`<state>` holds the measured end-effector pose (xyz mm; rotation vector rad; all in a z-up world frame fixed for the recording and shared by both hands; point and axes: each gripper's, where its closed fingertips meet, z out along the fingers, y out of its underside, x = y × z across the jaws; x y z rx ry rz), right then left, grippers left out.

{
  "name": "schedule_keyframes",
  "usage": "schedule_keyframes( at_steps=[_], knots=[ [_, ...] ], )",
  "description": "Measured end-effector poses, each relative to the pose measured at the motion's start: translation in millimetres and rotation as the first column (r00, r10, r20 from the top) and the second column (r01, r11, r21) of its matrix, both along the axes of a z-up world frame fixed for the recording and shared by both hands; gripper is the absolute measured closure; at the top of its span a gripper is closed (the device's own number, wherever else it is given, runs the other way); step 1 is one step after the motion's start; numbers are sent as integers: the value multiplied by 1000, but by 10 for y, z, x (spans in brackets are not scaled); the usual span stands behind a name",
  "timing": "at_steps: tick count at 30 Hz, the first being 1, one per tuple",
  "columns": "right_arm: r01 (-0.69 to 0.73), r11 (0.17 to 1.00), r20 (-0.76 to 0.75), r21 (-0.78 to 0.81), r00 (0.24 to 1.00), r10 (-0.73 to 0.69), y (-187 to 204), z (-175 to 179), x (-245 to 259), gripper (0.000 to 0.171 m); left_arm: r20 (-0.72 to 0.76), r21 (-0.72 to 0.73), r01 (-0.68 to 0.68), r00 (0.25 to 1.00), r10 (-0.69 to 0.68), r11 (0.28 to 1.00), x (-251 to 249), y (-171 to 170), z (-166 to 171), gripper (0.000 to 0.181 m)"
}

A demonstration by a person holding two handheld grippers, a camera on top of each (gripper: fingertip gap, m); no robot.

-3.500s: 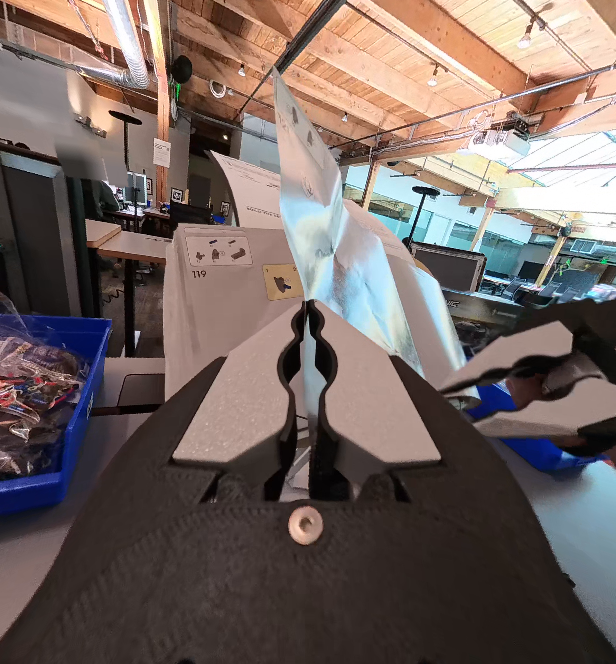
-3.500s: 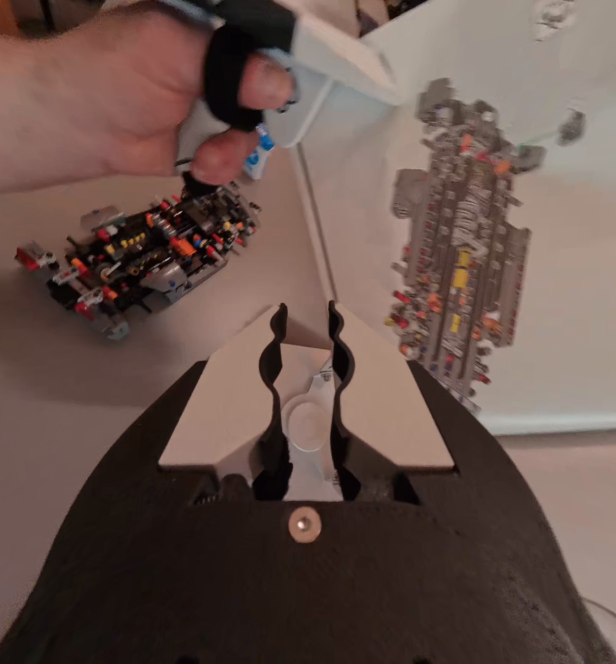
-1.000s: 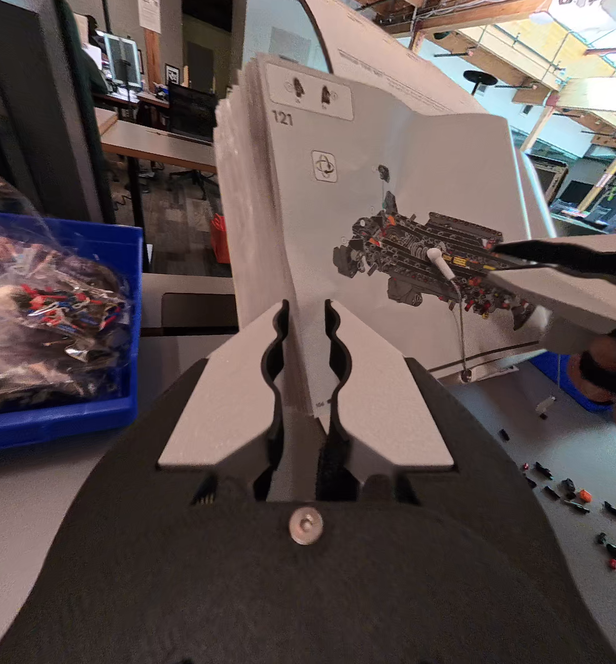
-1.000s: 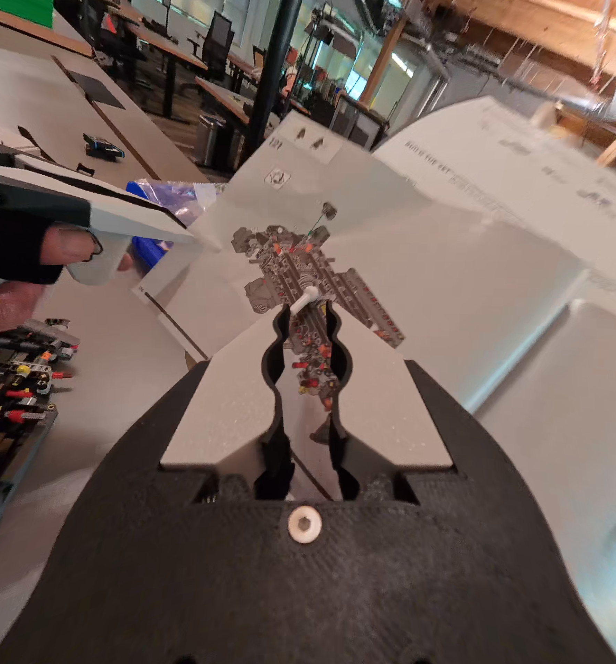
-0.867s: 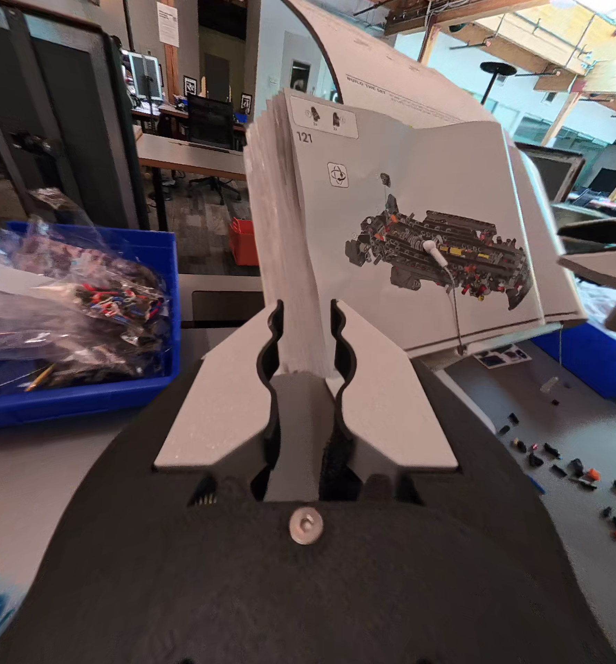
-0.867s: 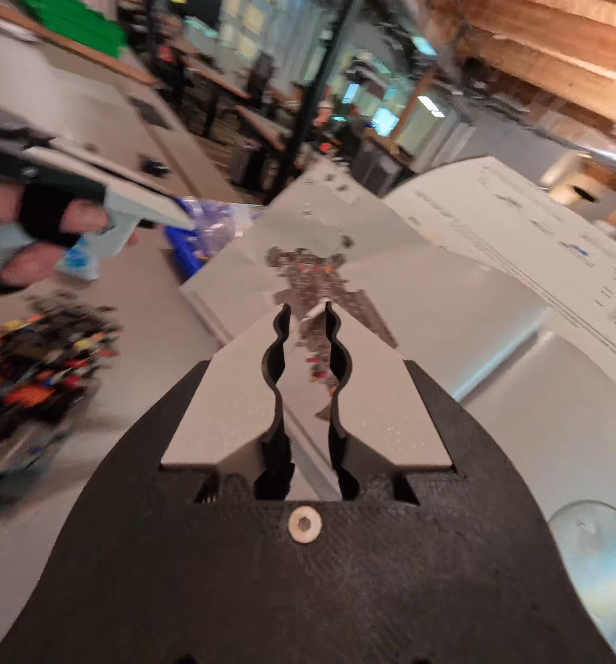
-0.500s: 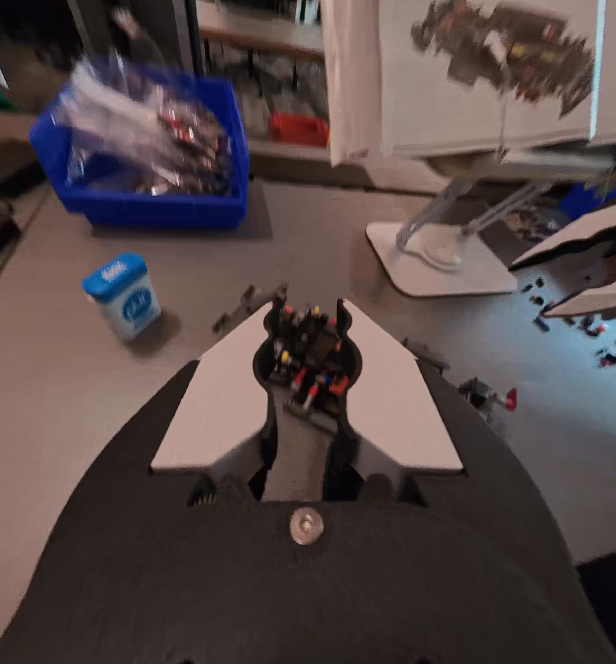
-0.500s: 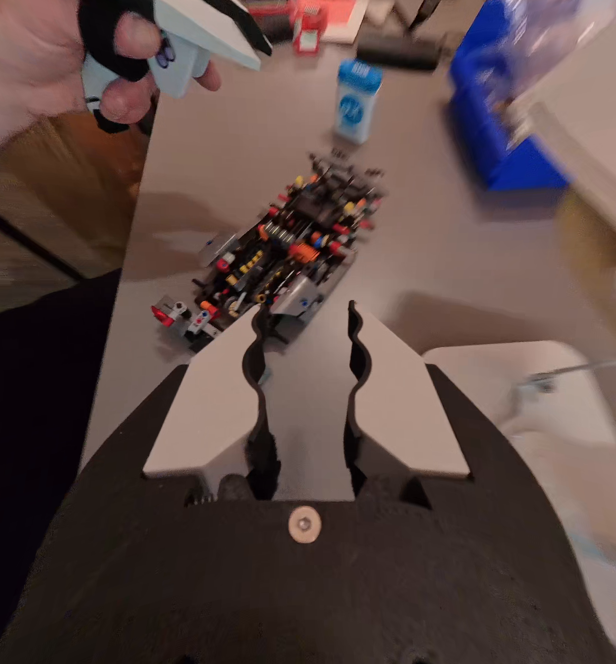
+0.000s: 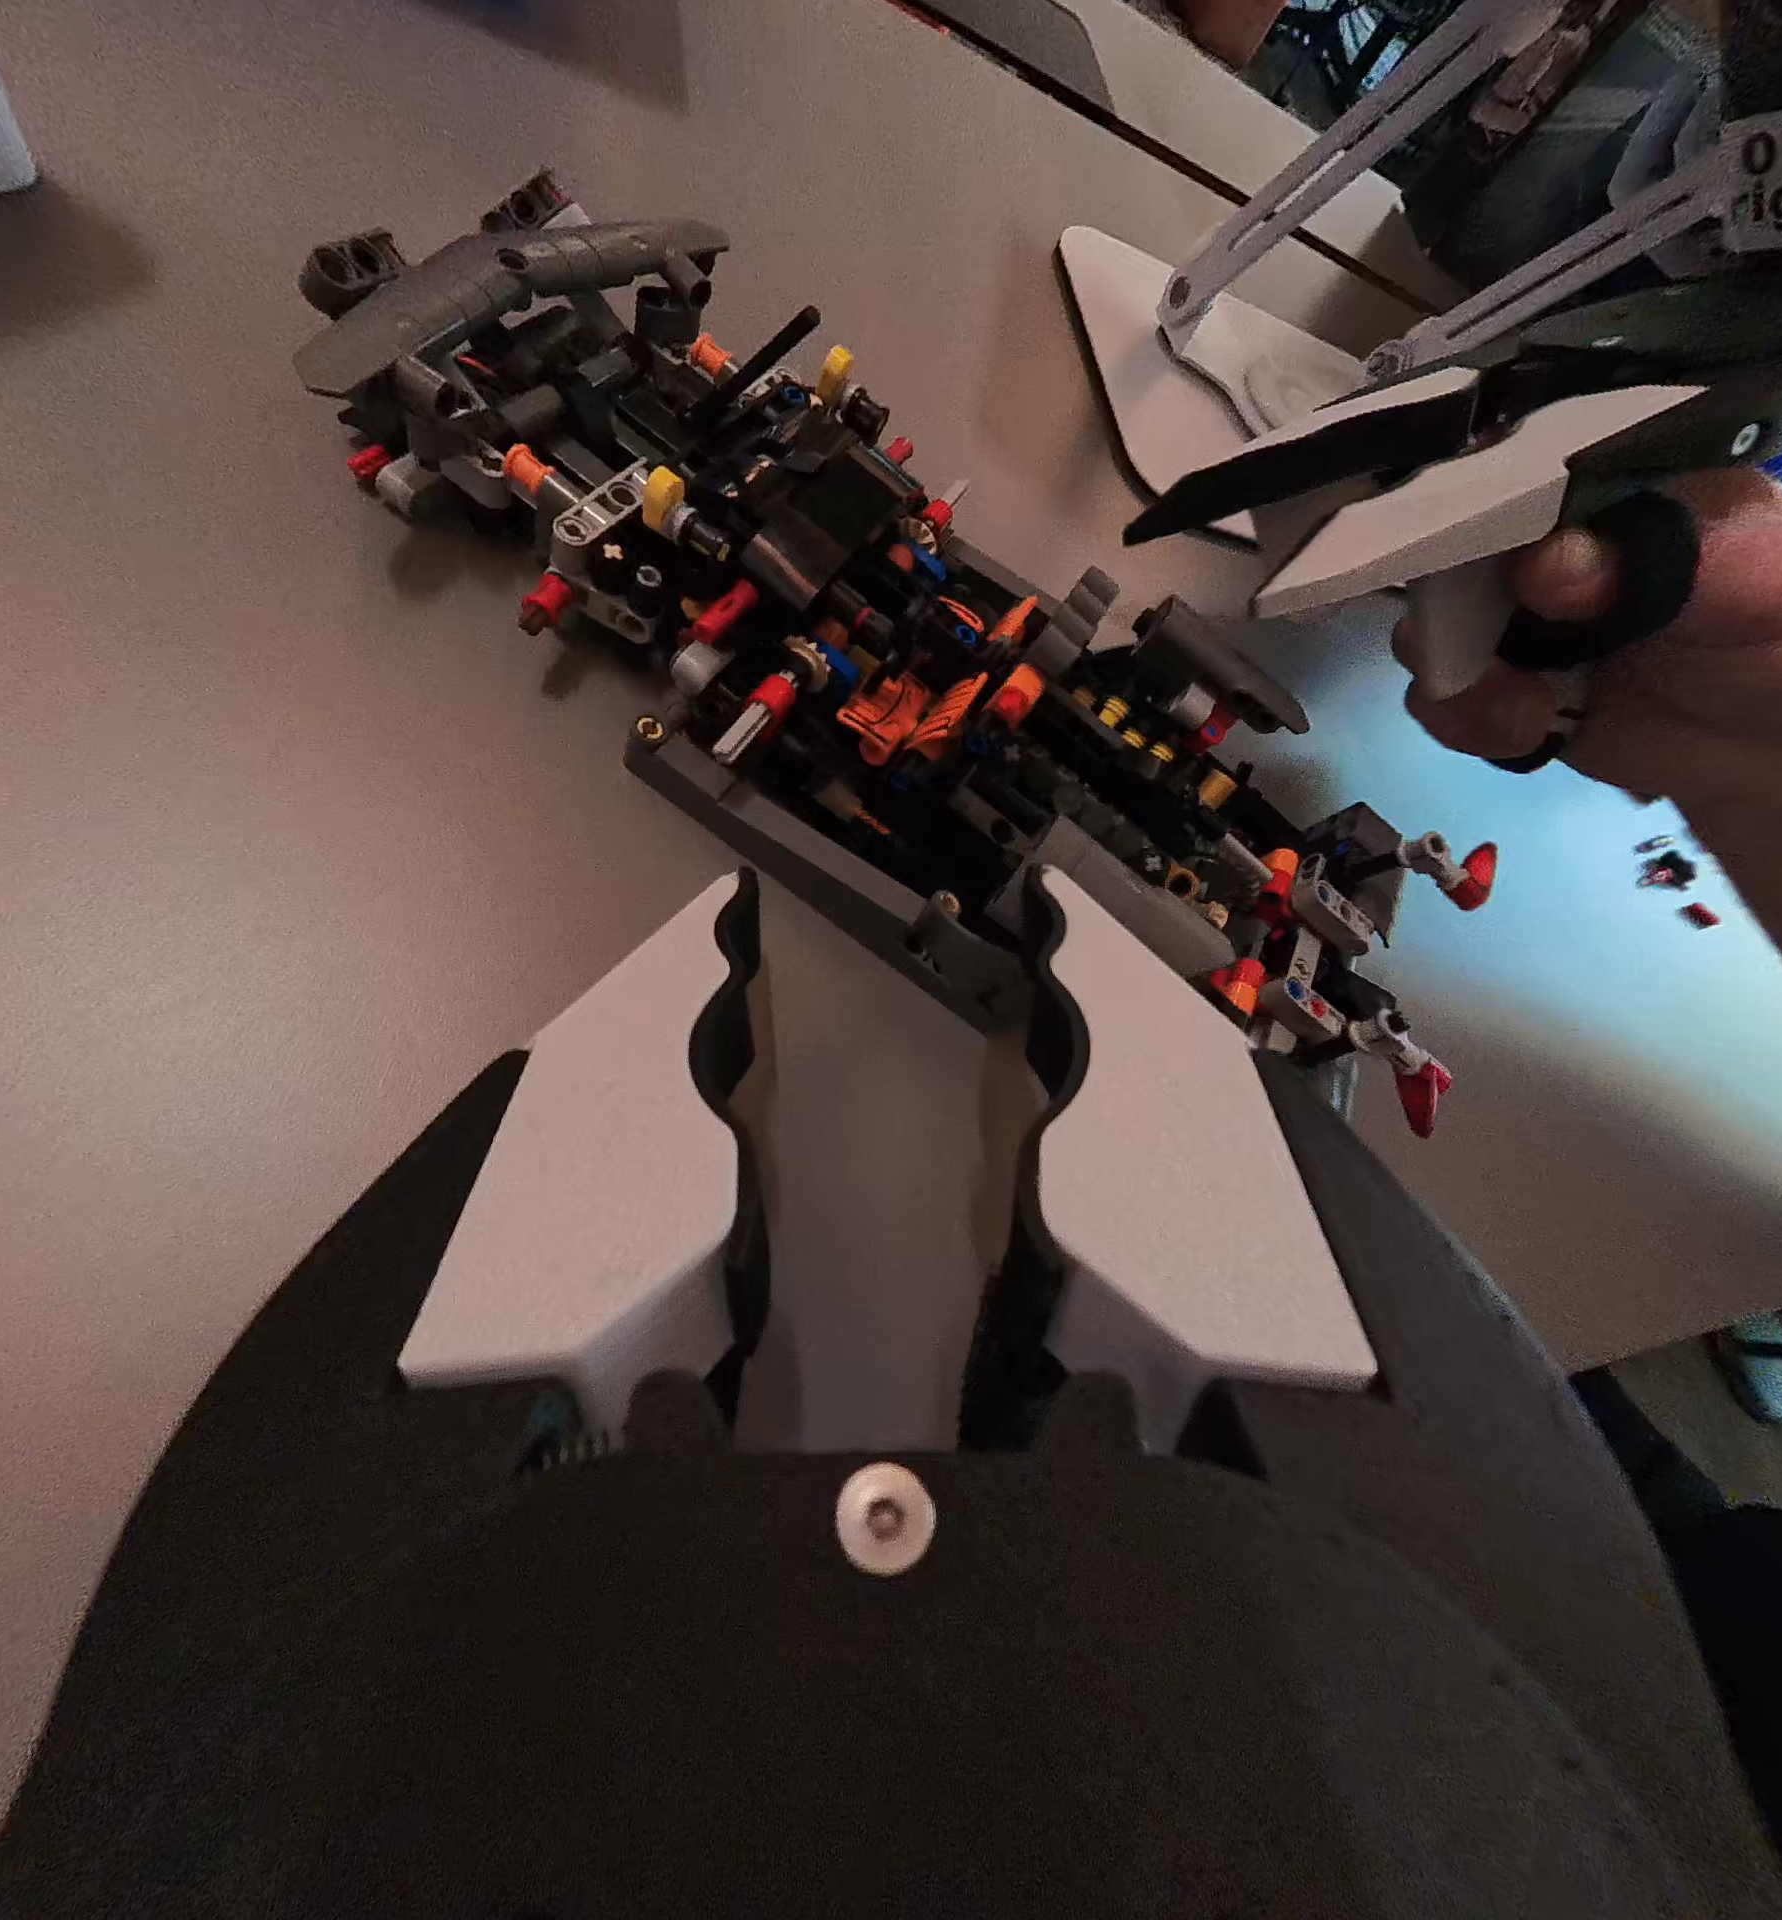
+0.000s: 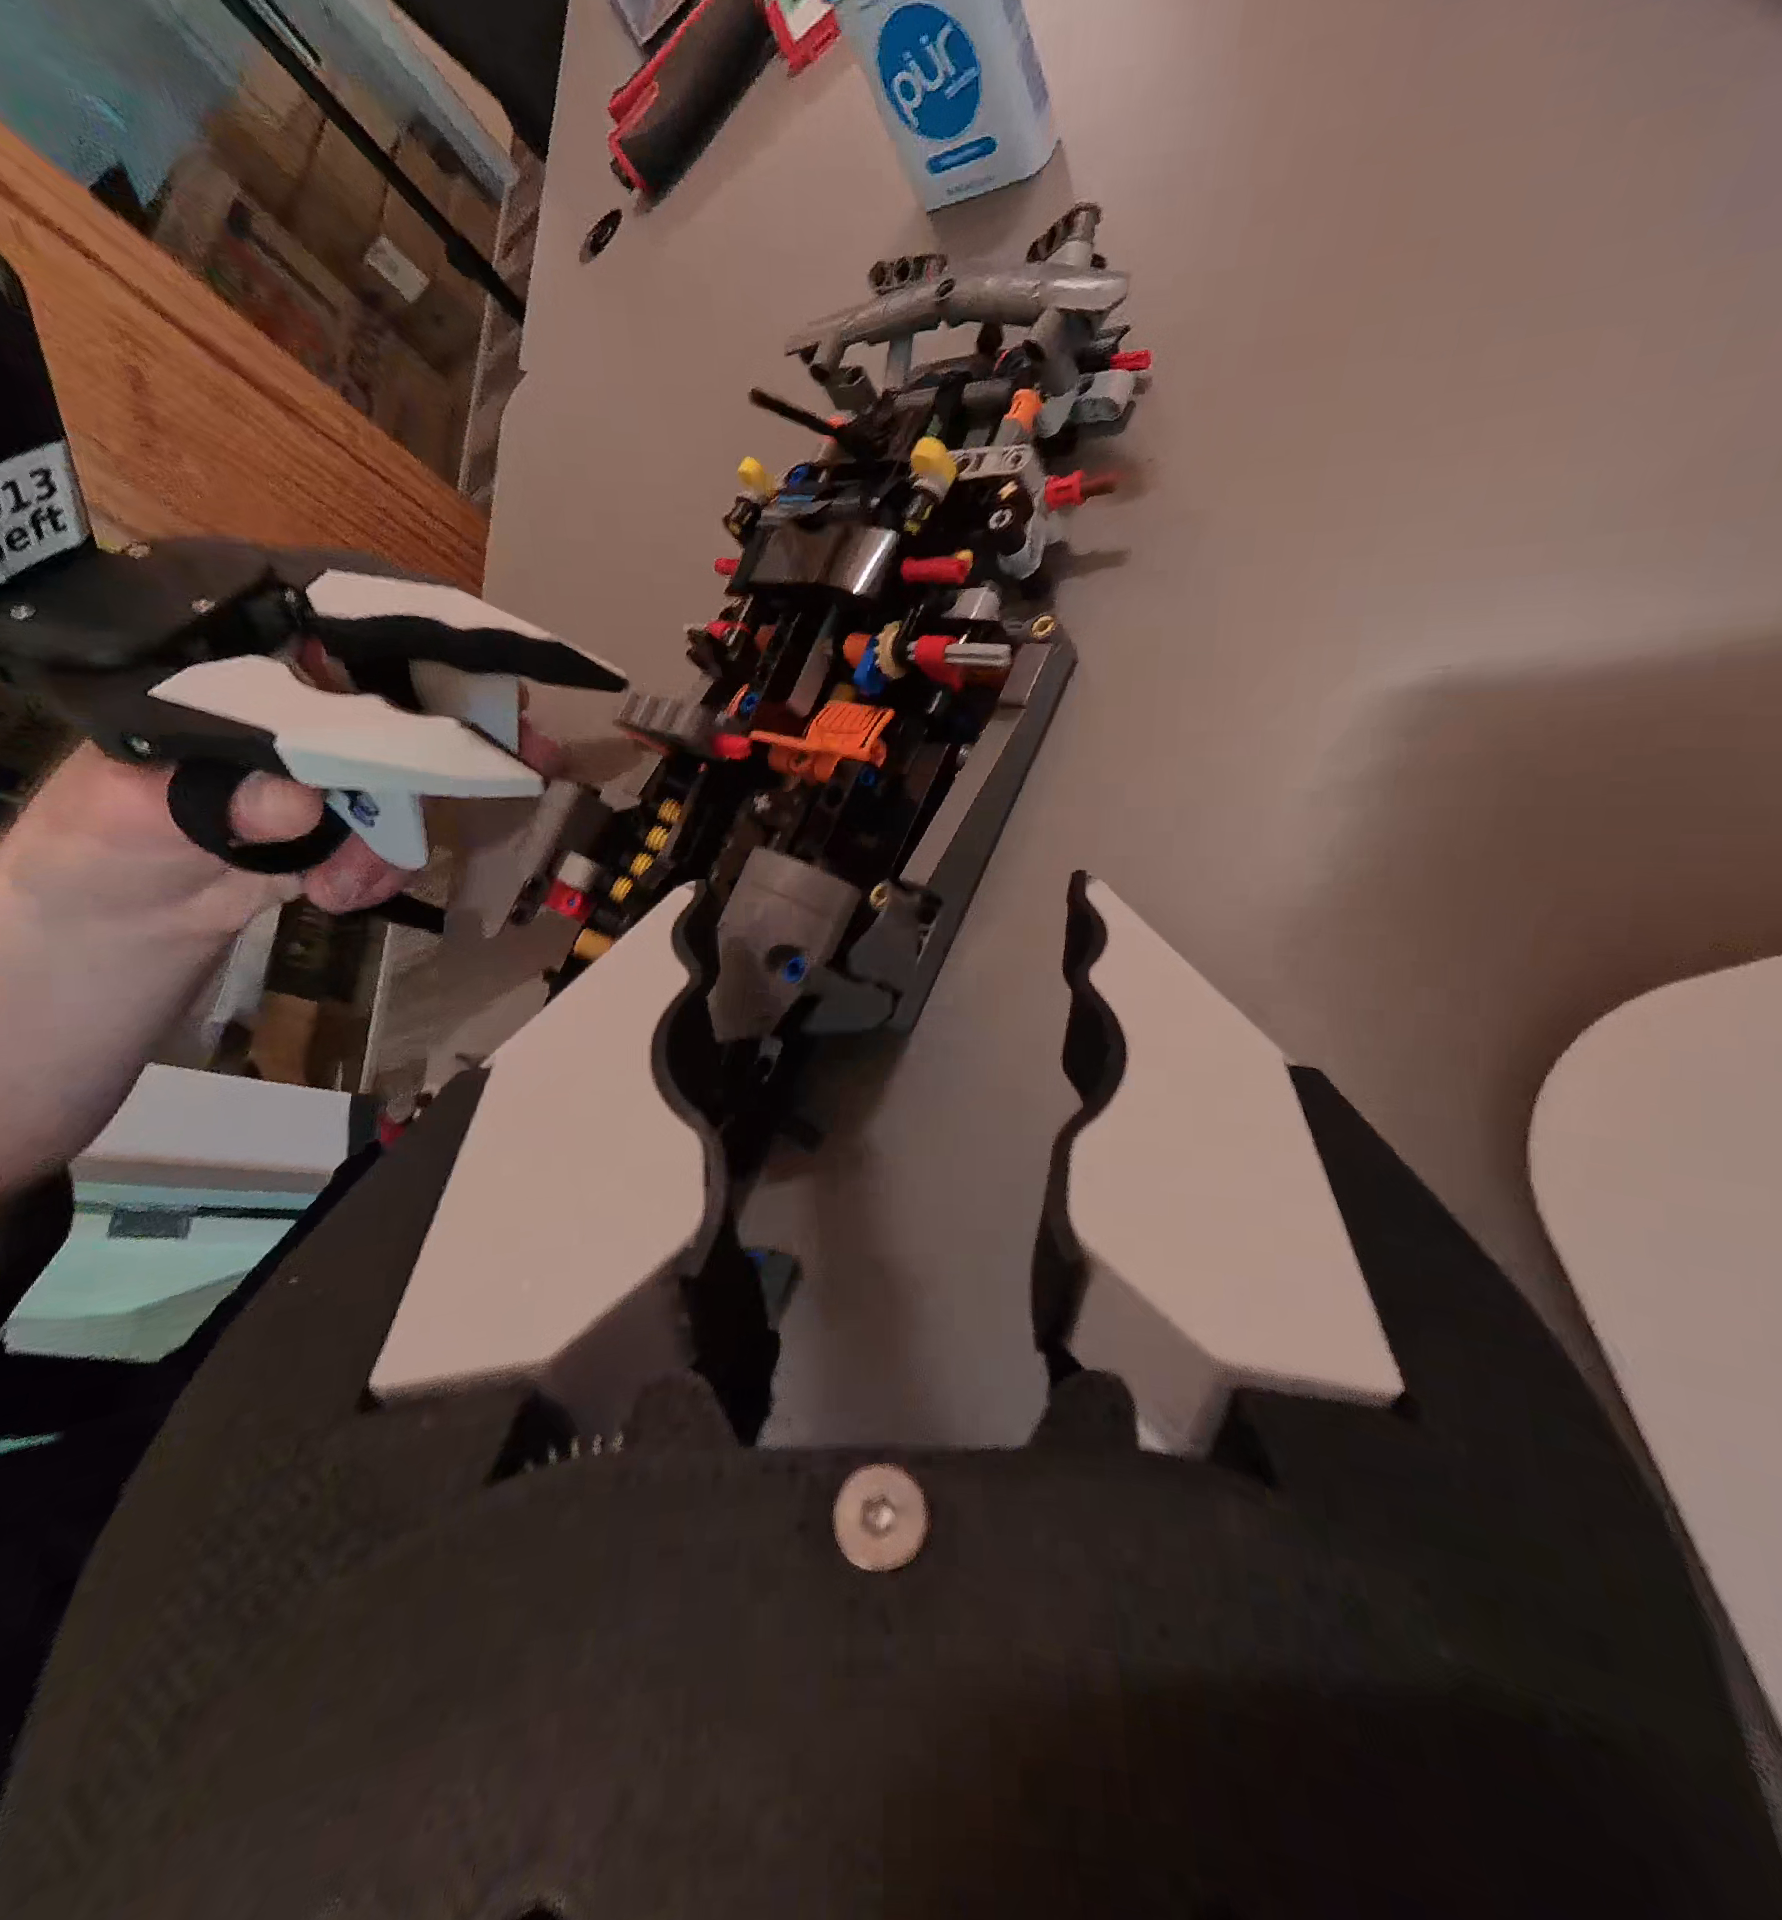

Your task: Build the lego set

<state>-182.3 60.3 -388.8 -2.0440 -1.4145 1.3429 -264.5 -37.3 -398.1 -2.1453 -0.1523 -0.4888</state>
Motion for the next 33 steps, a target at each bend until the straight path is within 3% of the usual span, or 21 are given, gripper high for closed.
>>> schedule_keyframes(
  at_steps=[8,13,17,33],
  knots=[
    [48,996,80,77,995,-54,200,-209,-229,133,72,0,-48,996,47,999,-64,188,6,141],
    [10,997,124,72,992,-19,161,-309,-290,140,86,1,-45,995,45,999,-57,272,-3,149],
    [-48,996,135,80,990,37,62,-319,-346,157,77,-2,-27,997,27,1000,-27,306,-10,151],
    [-18,995,90,102,996,9,38,-246,-334,161,130,35,-21,991,16,999,16,303,42,148]
  ],
)
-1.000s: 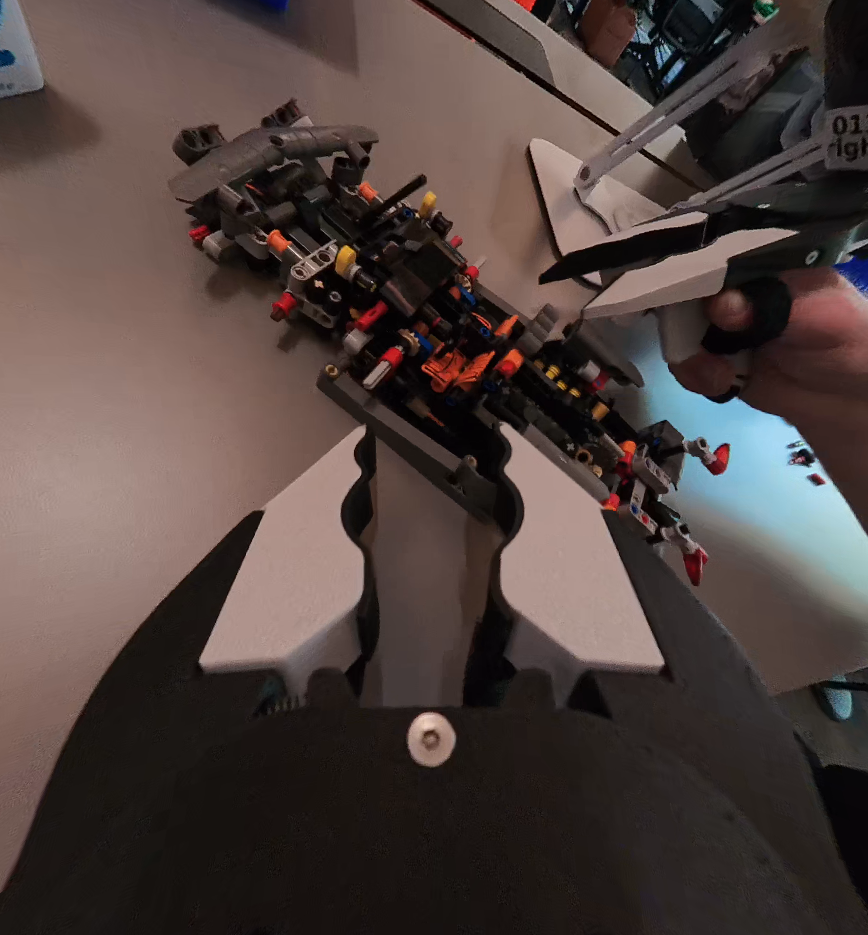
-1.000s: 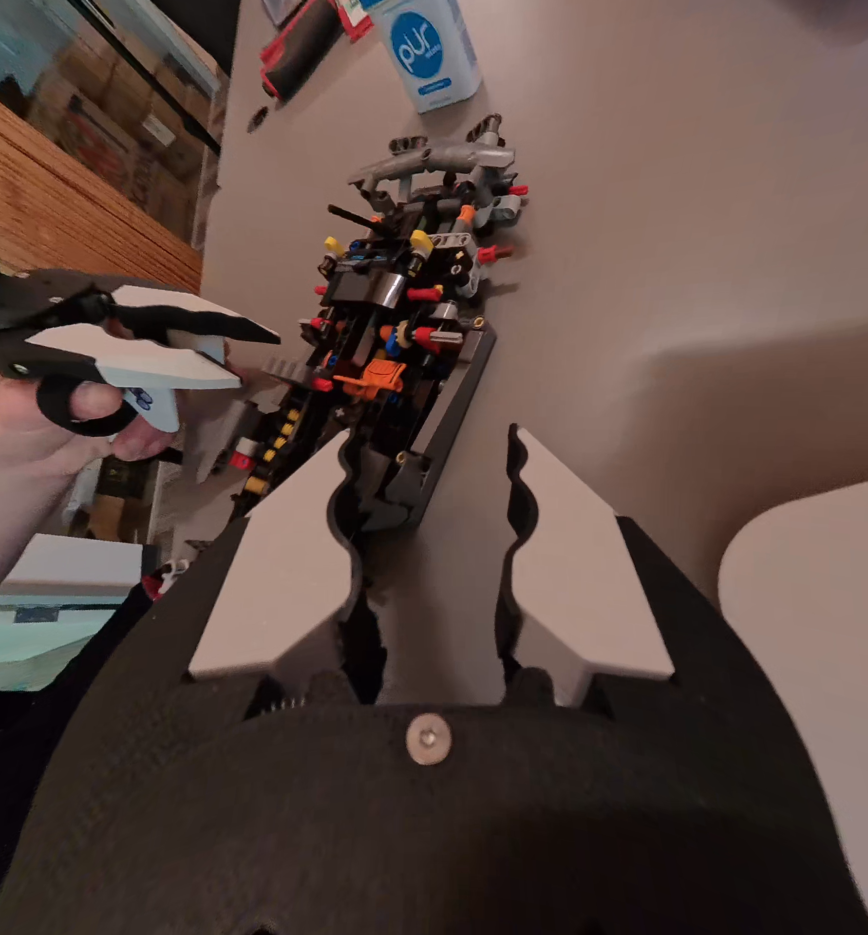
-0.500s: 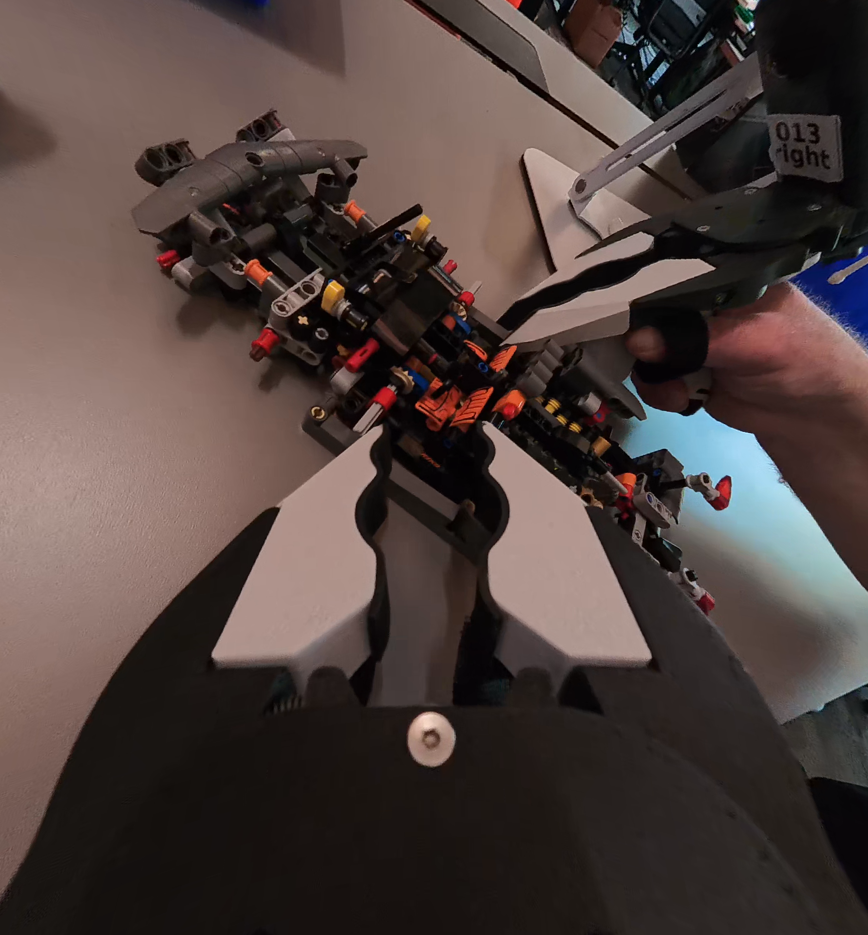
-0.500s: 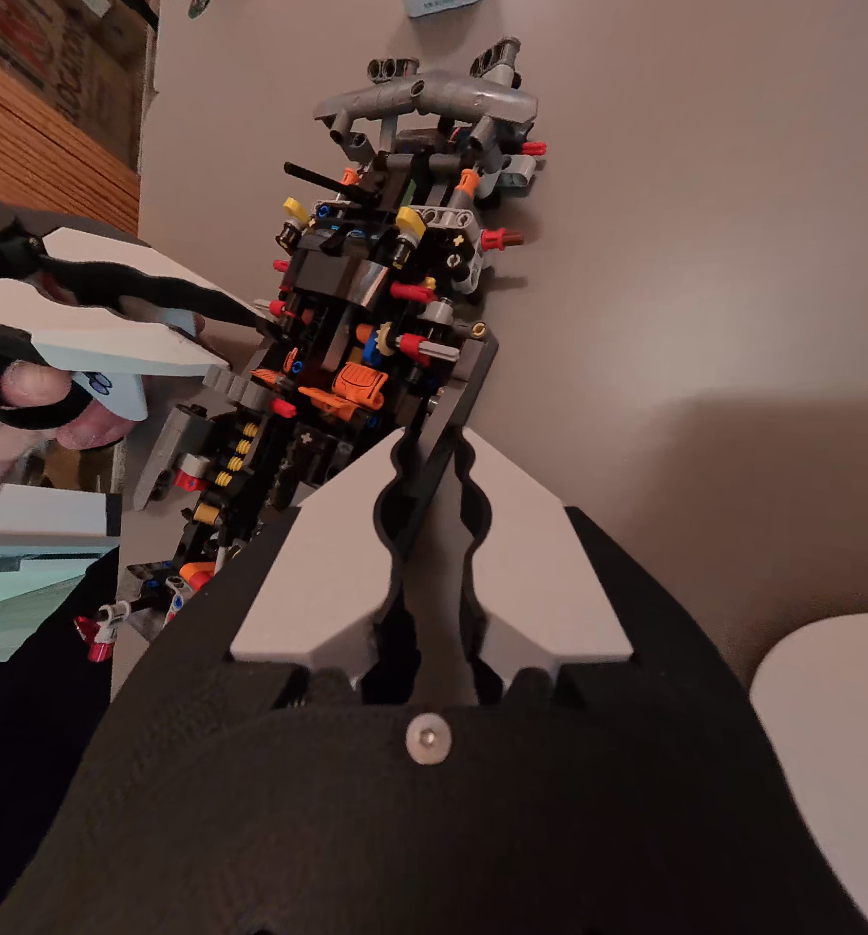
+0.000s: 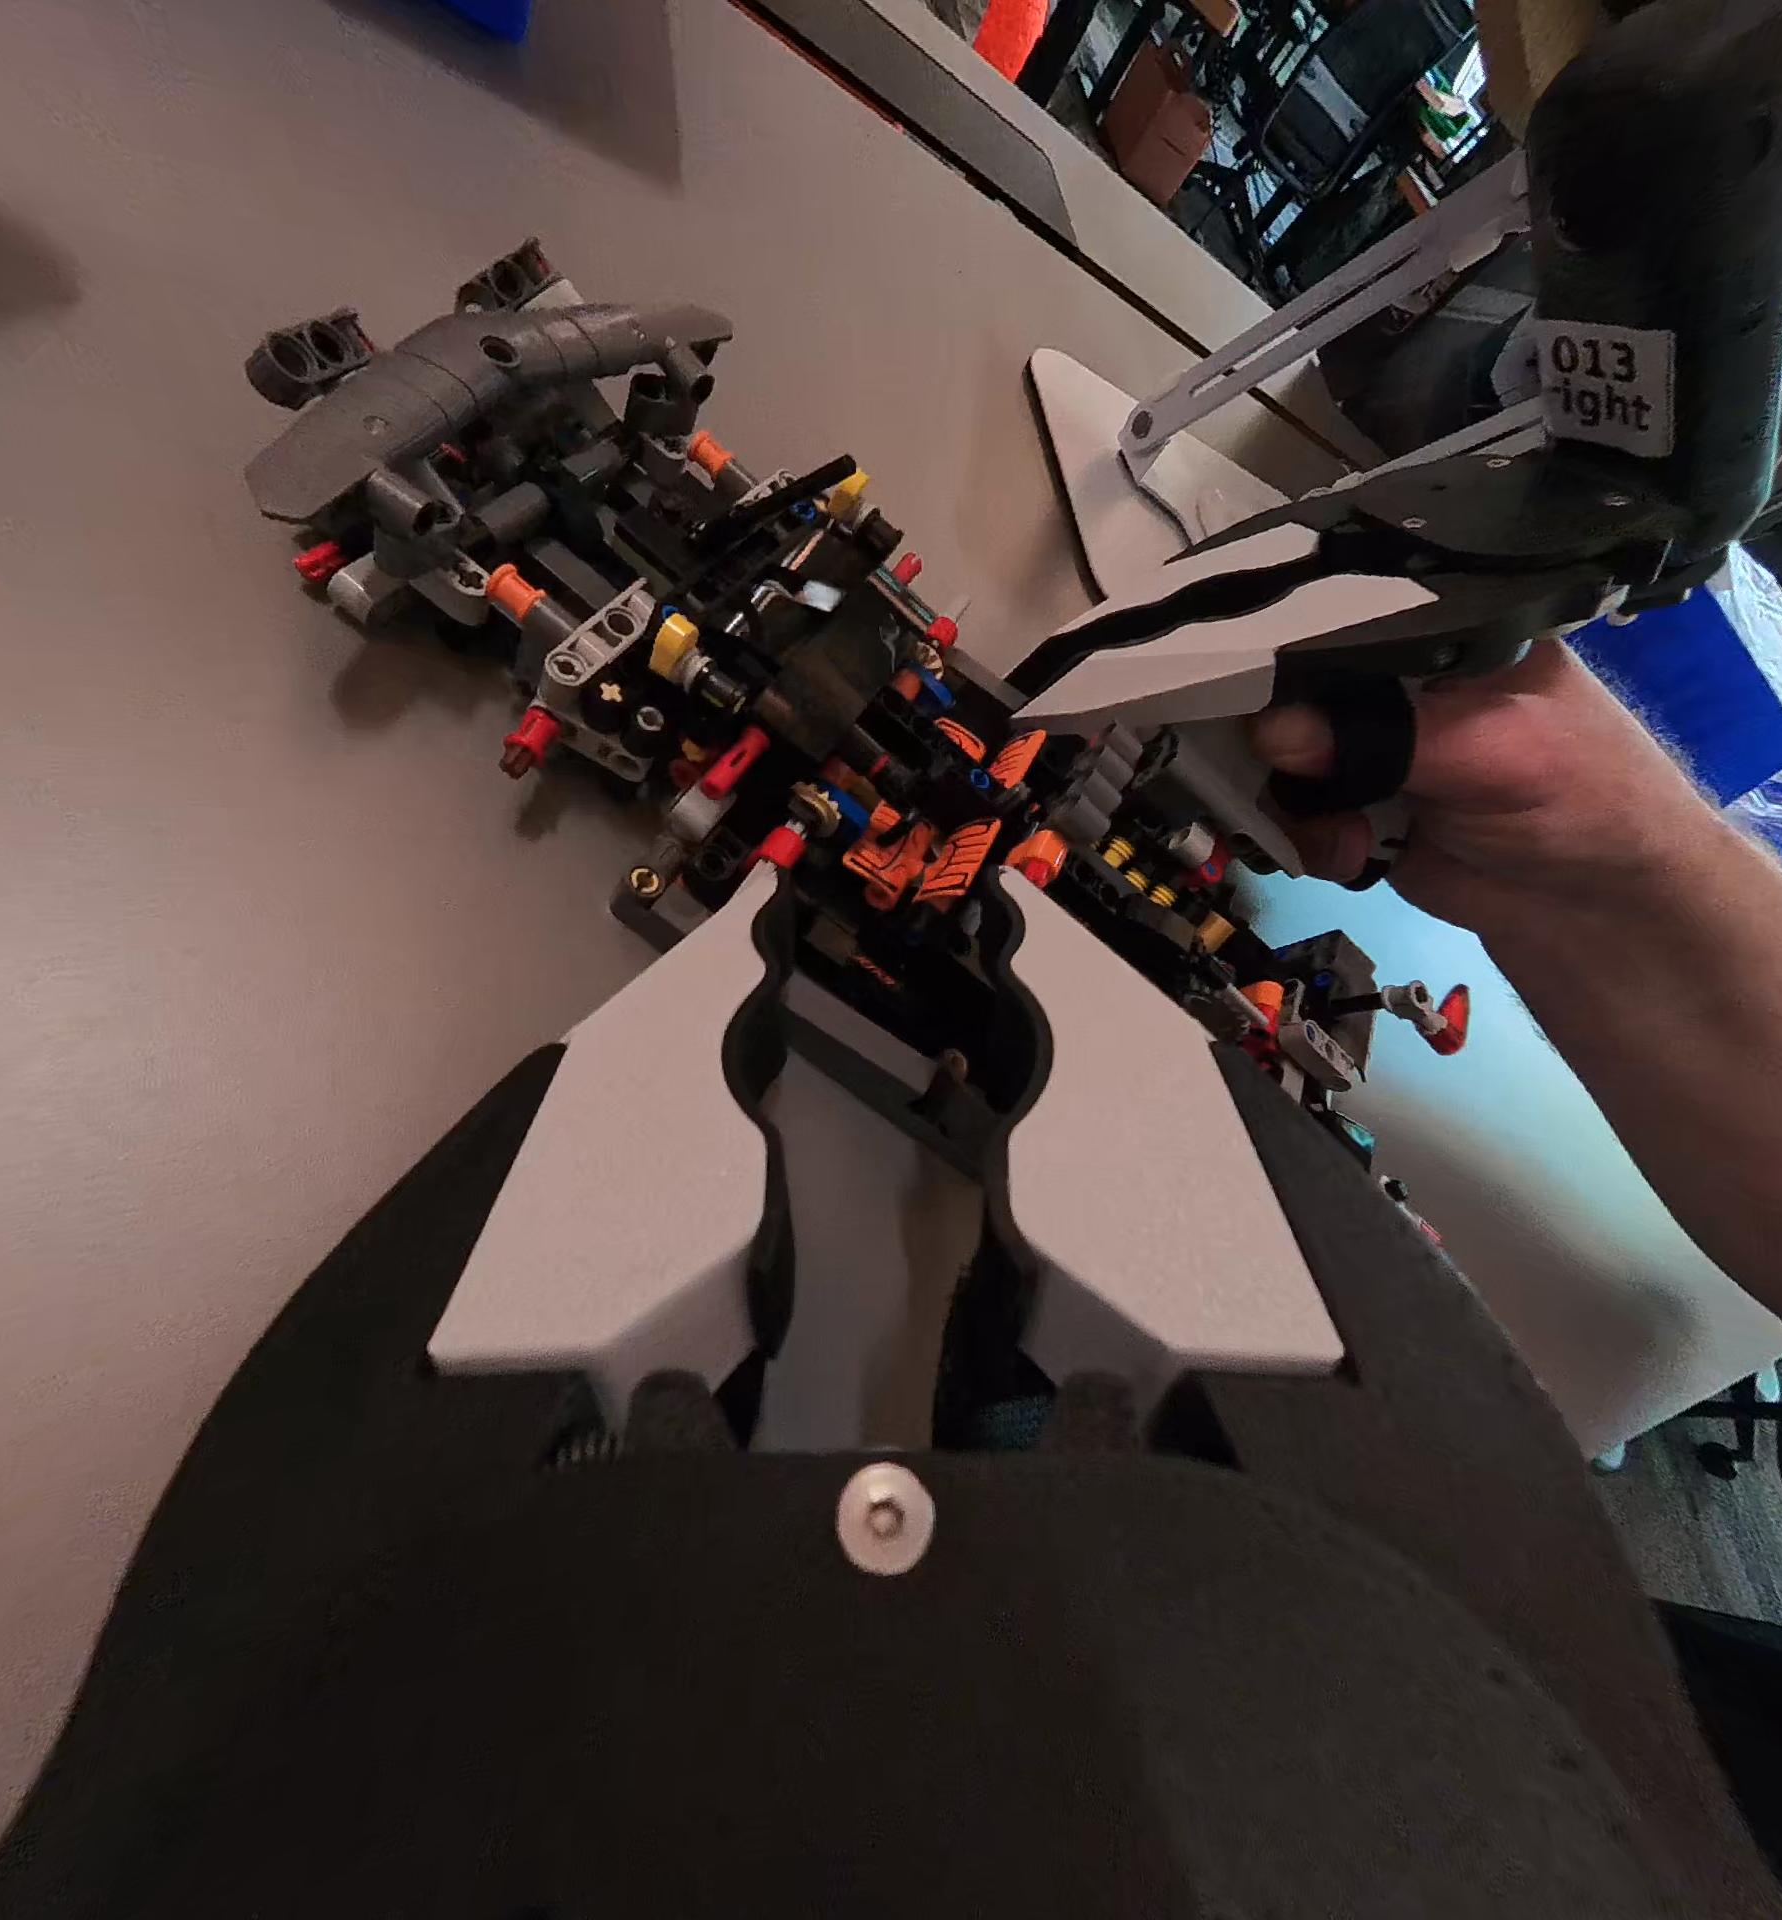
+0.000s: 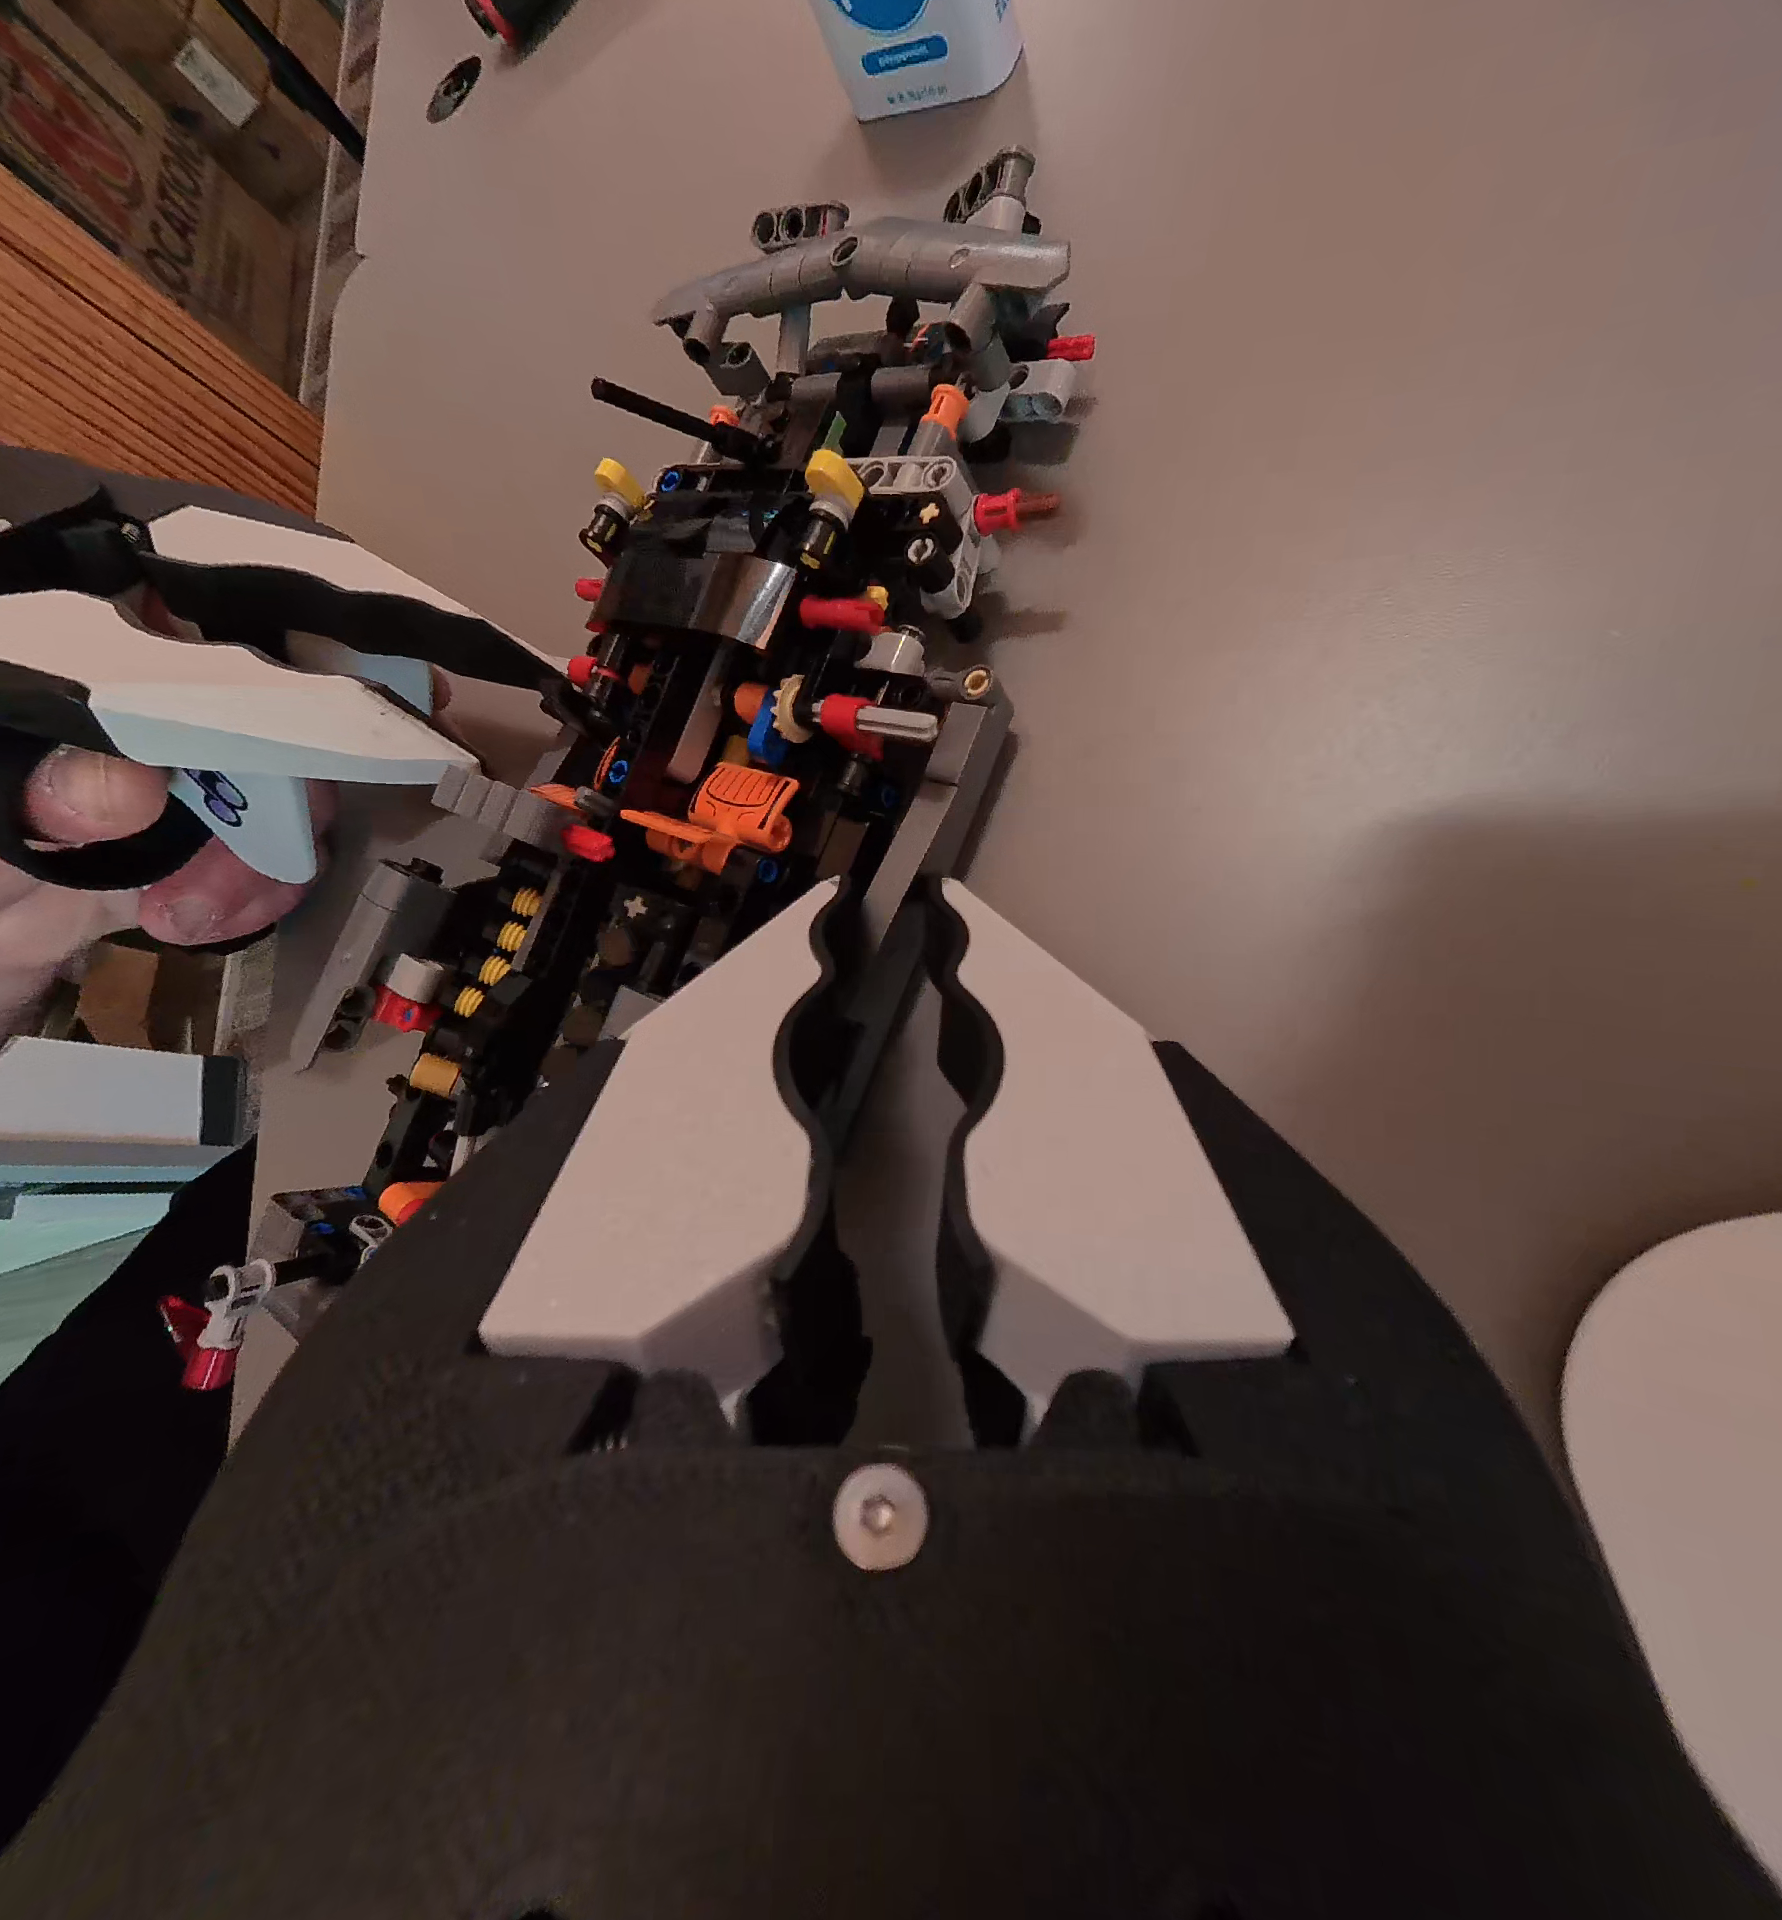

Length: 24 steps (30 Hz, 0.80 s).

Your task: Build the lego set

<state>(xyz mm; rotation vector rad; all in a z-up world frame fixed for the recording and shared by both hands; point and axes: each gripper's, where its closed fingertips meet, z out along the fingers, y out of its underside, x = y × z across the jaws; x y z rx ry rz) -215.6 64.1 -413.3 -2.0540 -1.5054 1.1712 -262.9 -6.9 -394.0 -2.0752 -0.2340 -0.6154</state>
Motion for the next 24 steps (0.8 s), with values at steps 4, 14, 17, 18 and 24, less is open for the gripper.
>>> schedule_keyframes(
  at_steps=[4,14,17,18,24],
  knots=[
    [19,1000,-20,-3,1000,-19,9,46,35,161,12,2,3,1000,-3,1000,30,8,8,149],
    [69,997,-77,-45,994,-73,47,204,229,163,29,6,40,999,-40,999,221,27,25,151],
    [81,994,-102,-71,991,-88,51,263,303,166,27,4,45,999,-45,999,274,45,27,151],
    [85,993,-127,-78,987,-95,62,310,328,171,21,2,43,999,-43,999,281,52,23,152],
    [67,993,-123,-99,989,-79,6,321,437,171,-5,-10,64,998,-65,998,417,119,-10,157]
  ],
)
